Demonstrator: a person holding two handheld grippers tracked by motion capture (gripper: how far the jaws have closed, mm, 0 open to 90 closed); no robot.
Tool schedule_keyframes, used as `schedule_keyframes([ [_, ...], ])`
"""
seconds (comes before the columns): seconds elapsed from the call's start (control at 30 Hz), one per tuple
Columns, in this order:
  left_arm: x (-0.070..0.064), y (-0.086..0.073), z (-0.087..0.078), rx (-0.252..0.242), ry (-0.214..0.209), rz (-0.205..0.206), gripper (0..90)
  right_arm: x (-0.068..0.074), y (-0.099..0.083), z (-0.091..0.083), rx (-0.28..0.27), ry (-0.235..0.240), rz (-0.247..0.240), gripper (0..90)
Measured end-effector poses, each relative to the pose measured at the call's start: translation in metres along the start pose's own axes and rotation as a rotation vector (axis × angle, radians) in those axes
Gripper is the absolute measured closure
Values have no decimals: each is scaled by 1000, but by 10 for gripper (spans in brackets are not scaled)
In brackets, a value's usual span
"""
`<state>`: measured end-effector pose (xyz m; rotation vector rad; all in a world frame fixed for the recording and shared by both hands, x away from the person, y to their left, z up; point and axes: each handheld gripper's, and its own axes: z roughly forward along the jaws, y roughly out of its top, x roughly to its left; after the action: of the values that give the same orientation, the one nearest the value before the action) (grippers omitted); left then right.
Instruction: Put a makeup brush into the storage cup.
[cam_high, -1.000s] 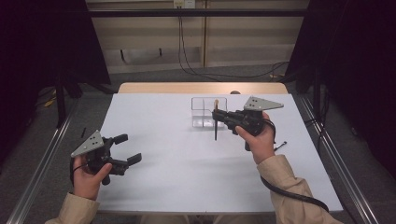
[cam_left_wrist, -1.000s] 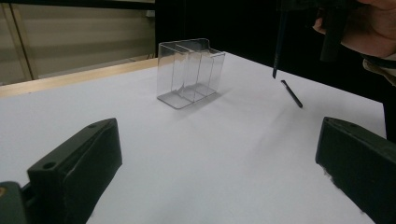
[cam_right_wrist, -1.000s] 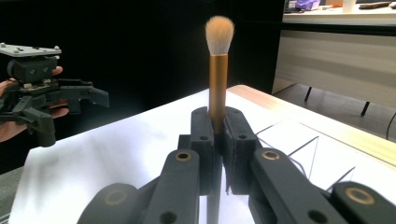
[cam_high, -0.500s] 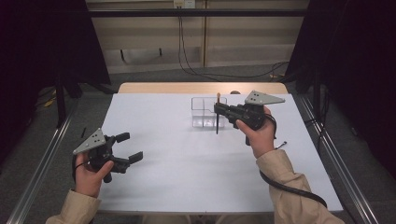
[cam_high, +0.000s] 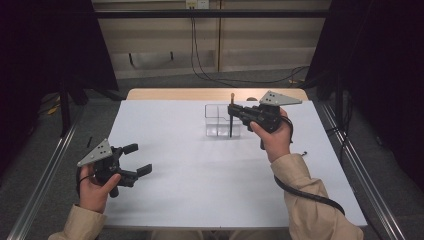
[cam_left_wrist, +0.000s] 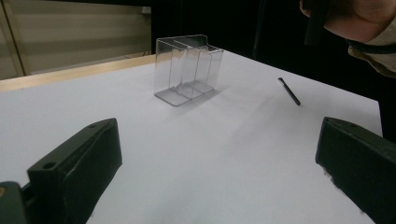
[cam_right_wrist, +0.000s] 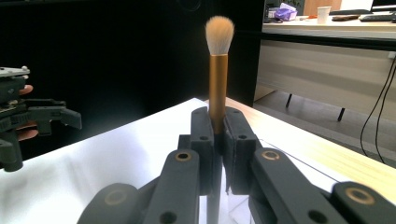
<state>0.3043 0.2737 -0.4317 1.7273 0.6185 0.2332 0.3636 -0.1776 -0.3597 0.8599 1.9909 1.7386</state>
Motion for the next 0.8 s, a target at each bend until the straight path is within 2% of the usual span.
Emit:
schedule_keyframes([
  [0.07, 0, -1, -1, 9, -7, 0, 3, -2, 1, 1, 0, -7, 3, 839],
  [0.37, -3, -4, -10, 8, 20, -6, 3, -11, 2, 5, -1, -27, 3, 839],
  [0.53, -4, -4, -11, -6, 20, -12, 4, -15, 2, 8, -4, -41, 2, 839],
  [0.8, -4, -5, -10, 7, 16, -12, 4, -22, 2, 11, -4, -58, 2, 839],
])
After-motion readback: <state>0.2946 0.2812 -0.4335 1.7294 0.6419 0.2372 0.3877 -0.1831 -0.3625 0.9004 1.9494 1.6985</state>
